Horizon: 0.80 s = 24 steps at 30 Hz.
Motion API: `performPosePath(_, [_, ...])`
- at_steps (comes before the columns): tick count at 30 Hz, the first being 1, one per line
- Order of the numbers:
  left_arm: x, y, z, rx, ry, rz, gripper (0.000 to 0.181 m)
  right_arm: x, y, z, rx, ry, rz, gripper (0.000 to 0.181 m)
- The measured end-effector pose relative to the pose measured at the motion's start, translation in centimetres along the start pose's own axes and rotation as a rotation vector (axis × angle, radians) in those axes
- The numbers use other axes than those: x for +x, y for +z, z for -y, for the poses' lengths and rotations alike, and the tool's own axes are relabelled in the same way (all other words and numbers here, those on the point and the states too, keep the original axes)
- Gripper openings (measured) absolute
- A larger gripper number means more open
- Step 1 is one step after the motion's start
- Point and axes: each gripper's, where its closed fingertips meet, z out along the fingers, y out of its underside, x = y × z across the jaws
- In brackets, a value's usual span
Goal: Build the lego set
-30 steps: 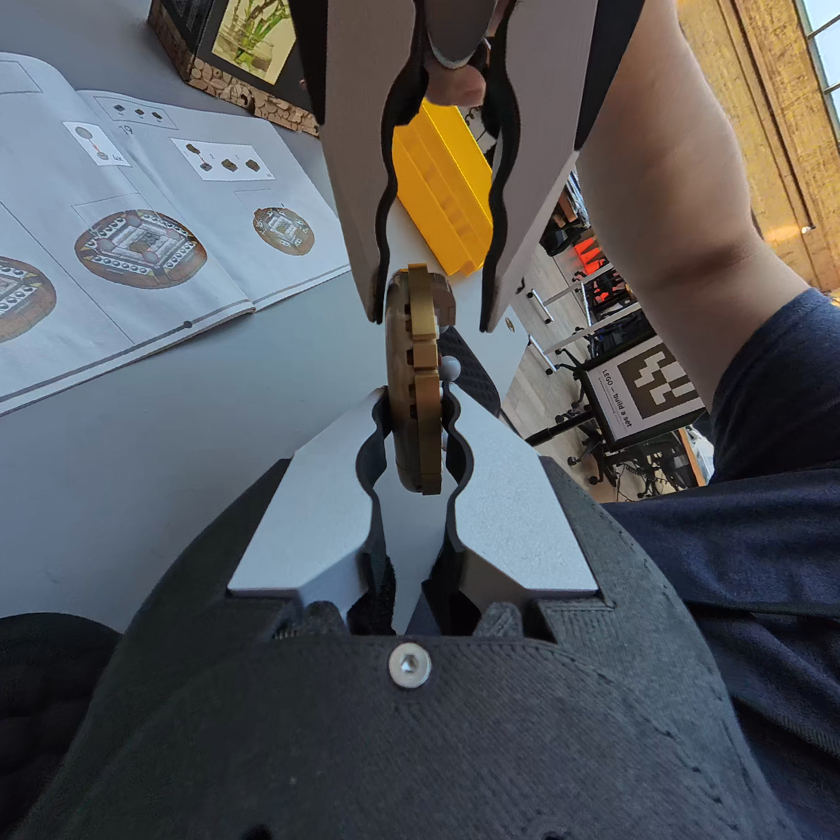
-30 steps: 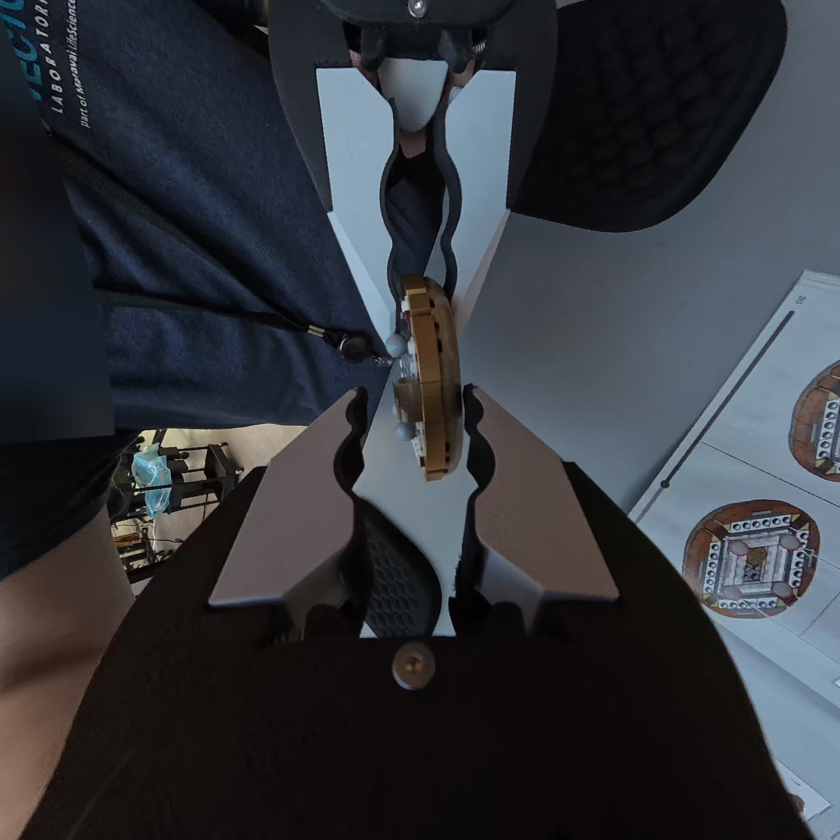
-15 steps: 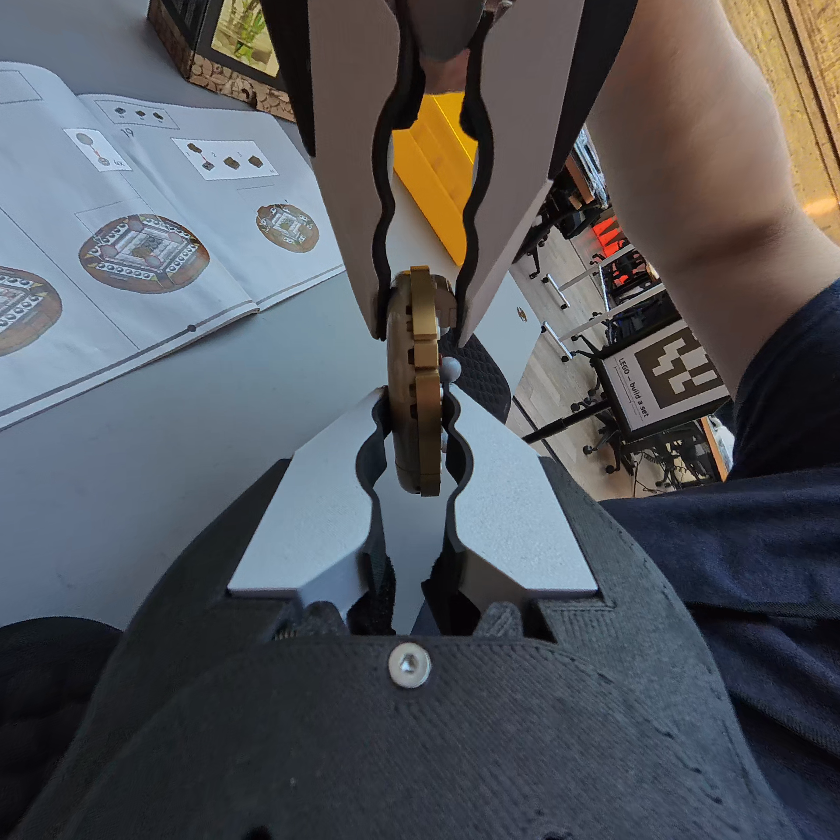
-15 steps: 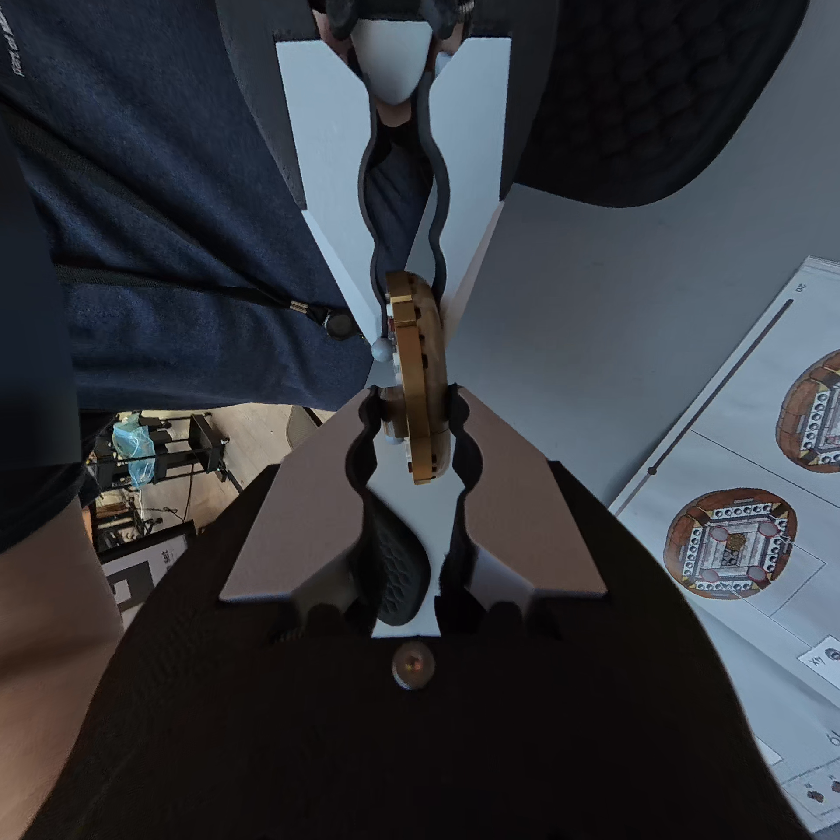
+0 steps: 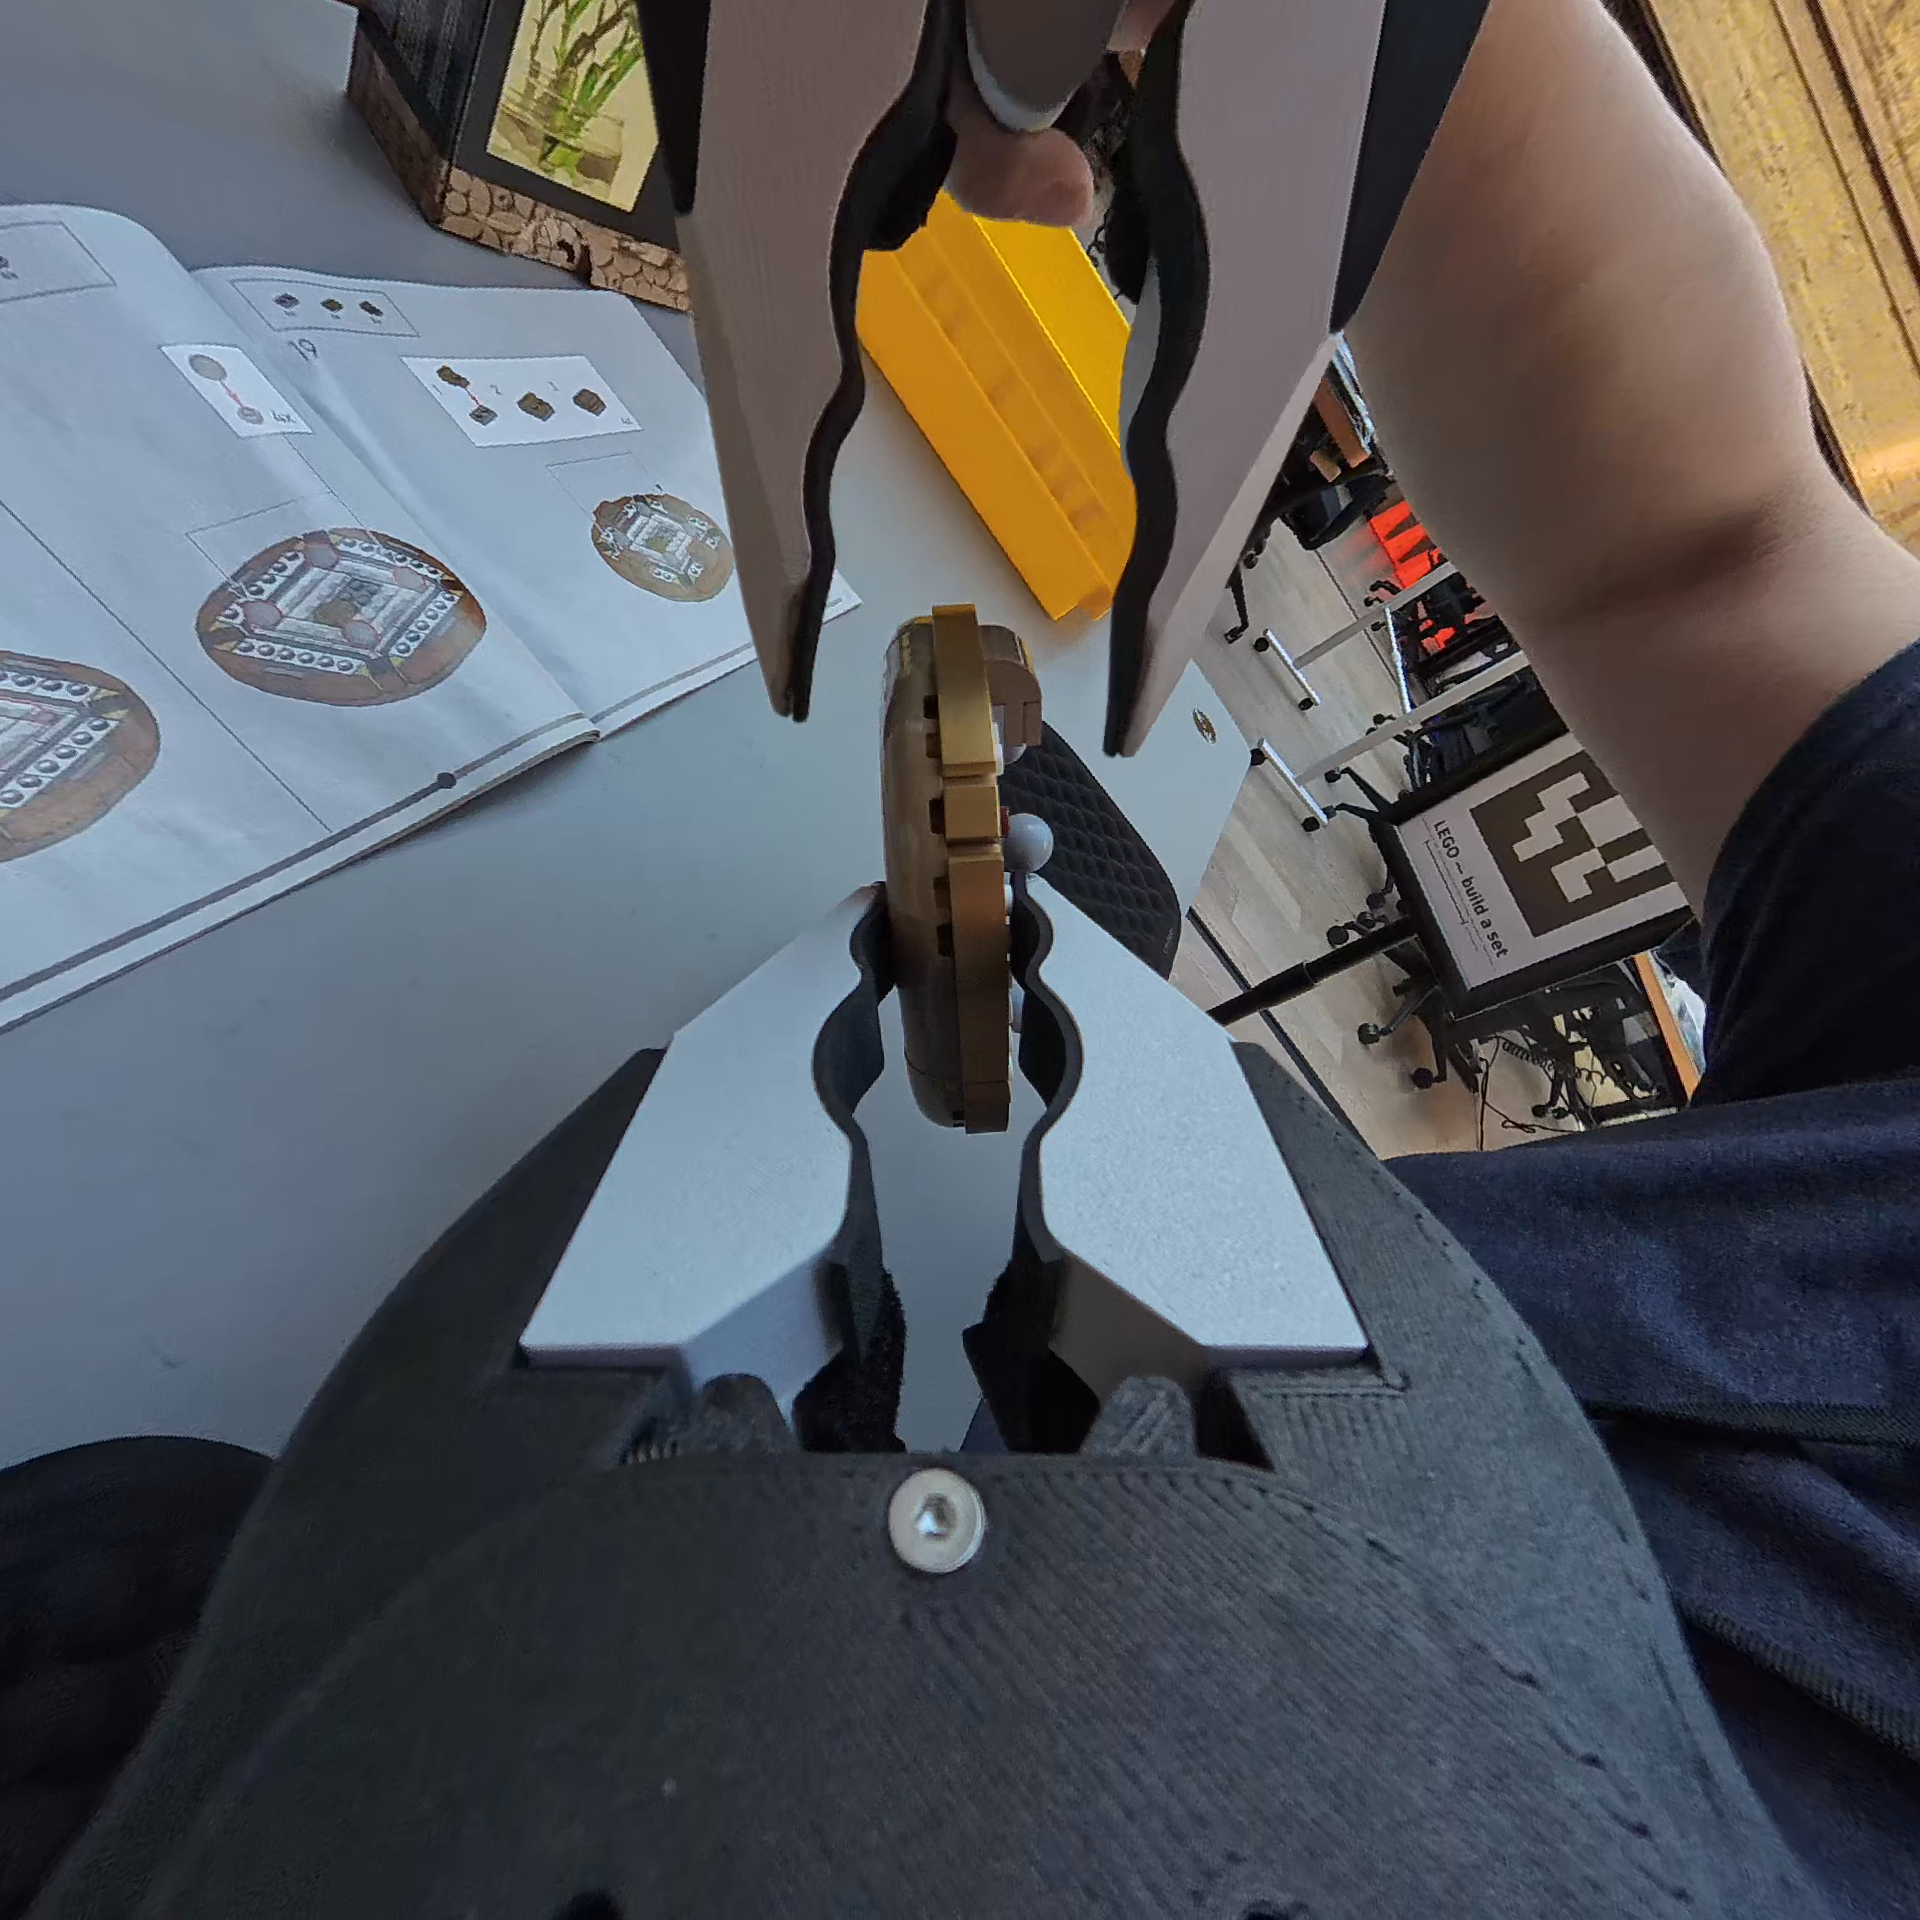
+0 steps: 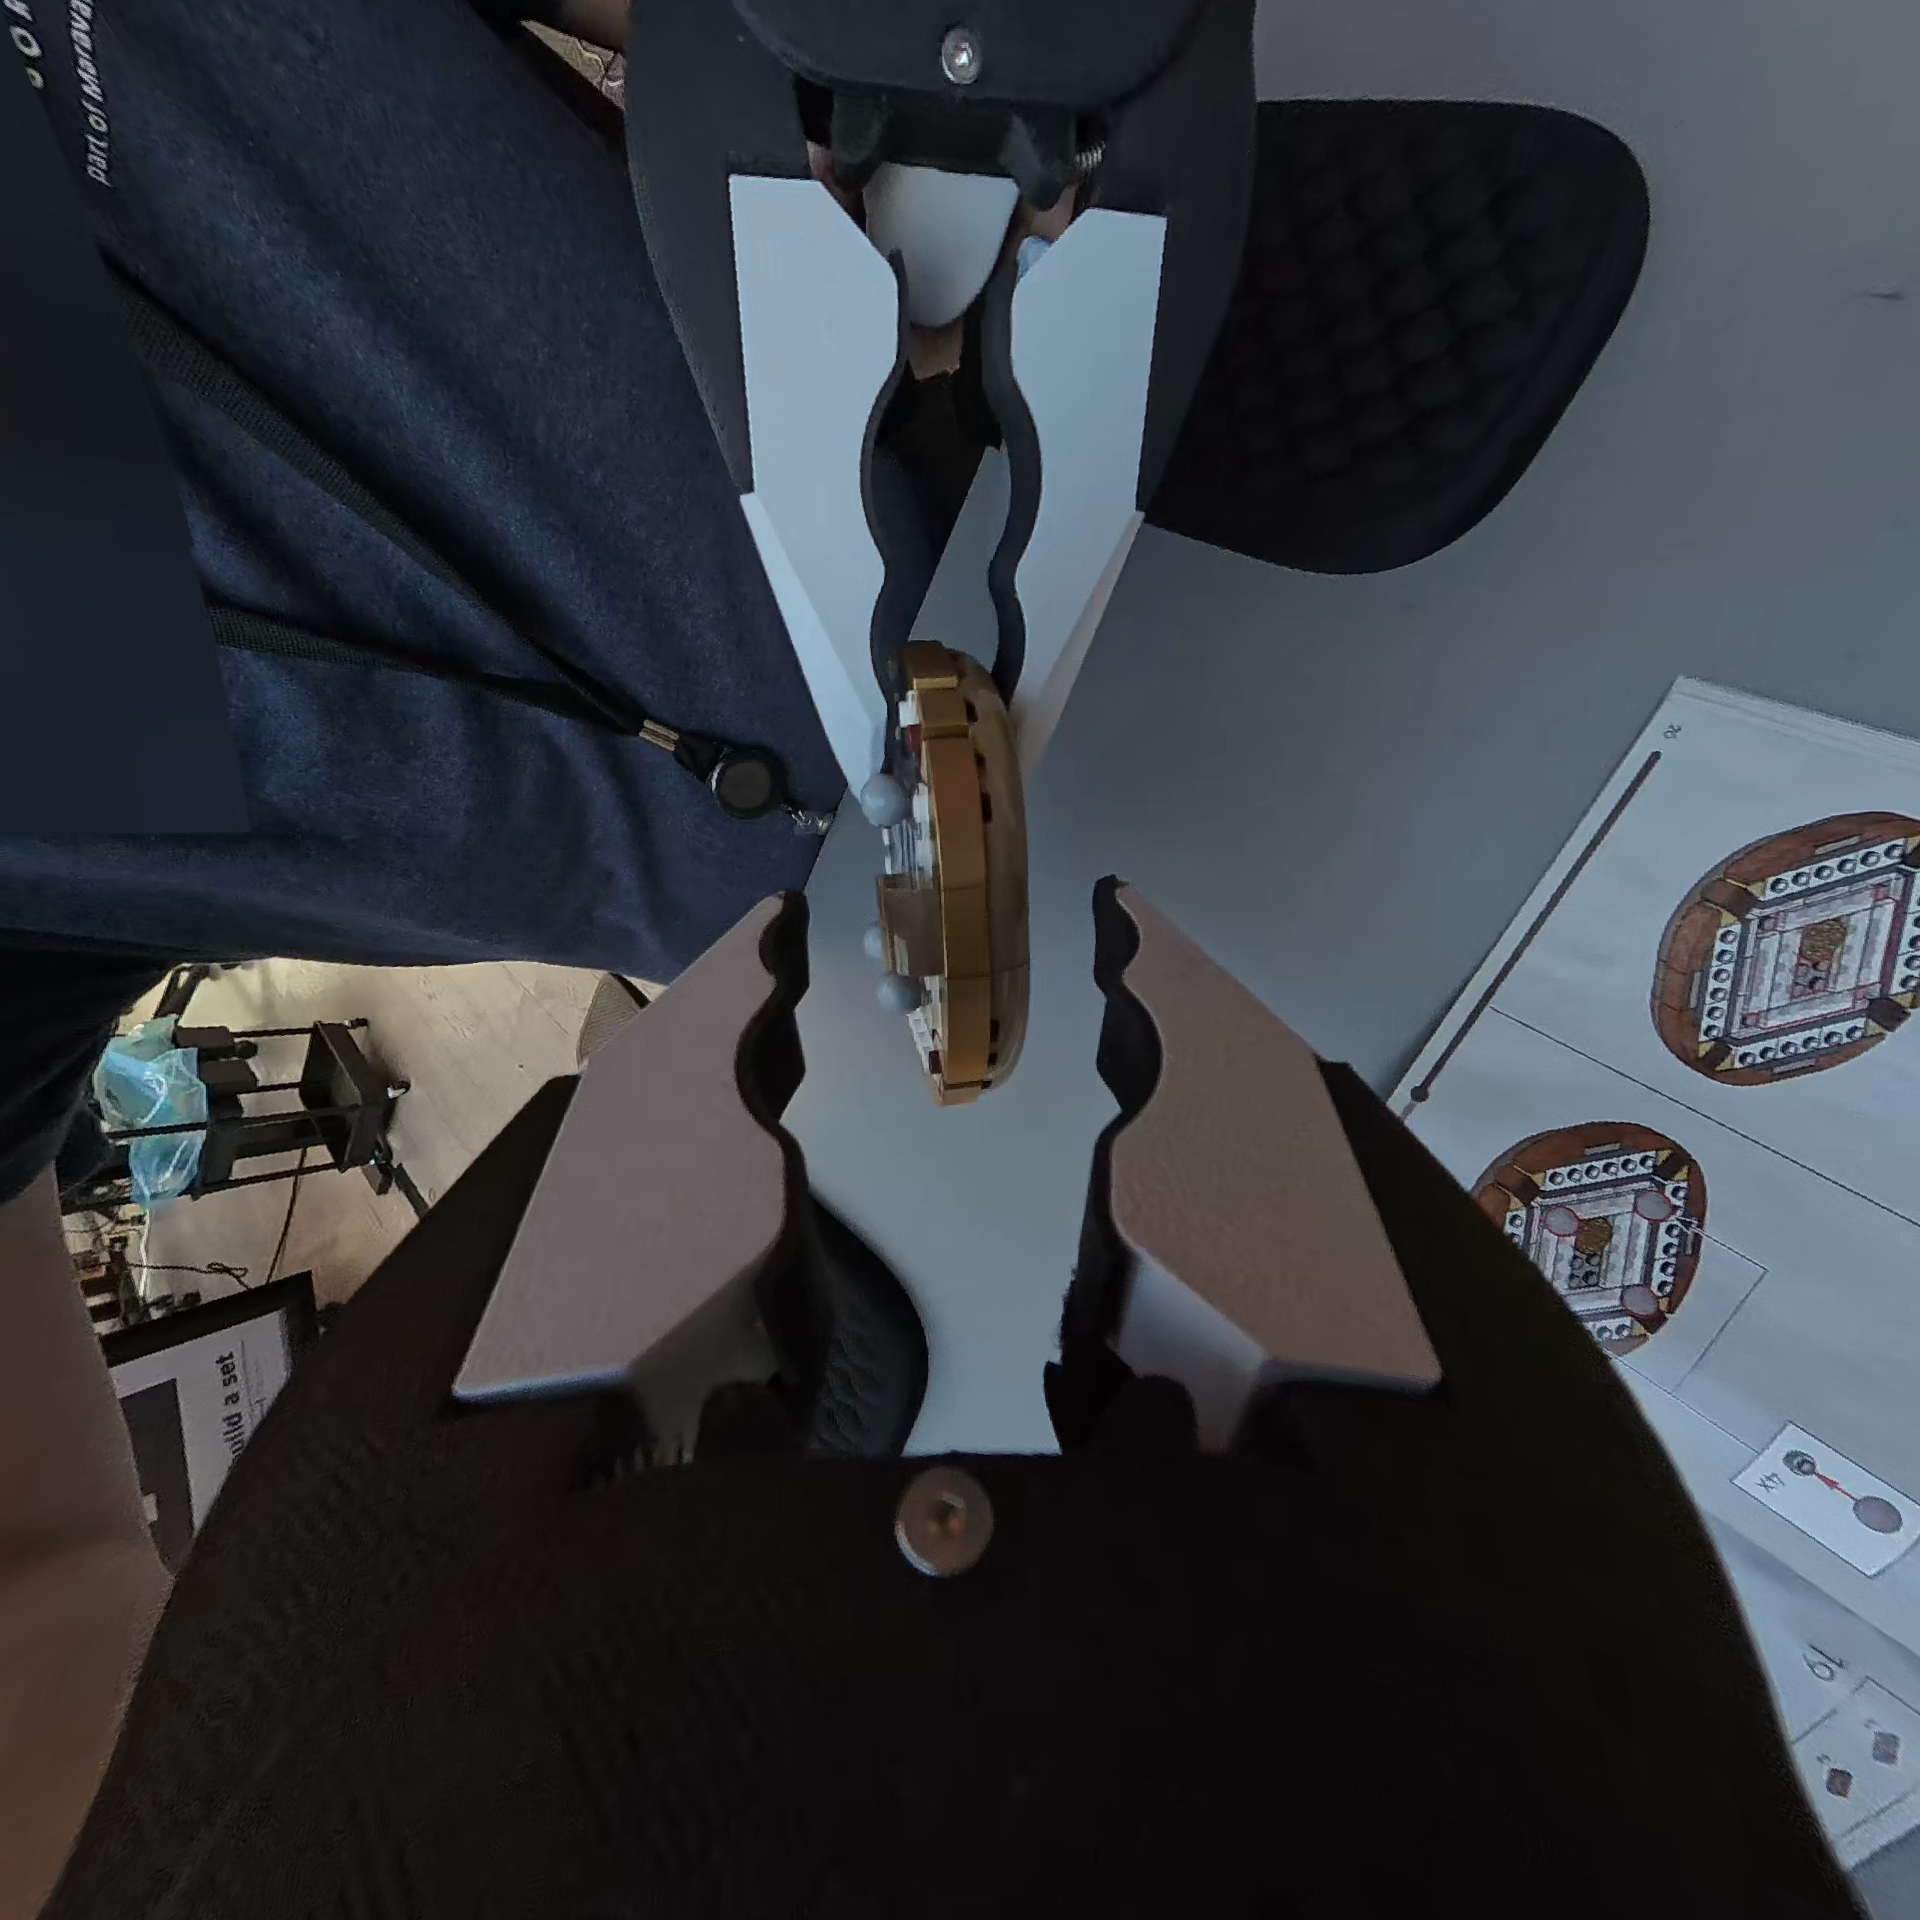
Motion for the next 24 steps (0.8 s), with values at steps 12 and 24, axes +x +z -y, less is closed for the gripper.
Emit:
performPosePath(12, [0.06,0.48,-0.3,-0.018,0.001,-0.008,0.019,-0.16,0.8,-0.75,-0.093,0.028,0.041,0.029])
performPosePath(24, [-0.01,-0.15,0.07,0.001,0.009,-0.003,0.019,-0.12,0.43,-0.62,-0.063,0.043,0.06,0.029])
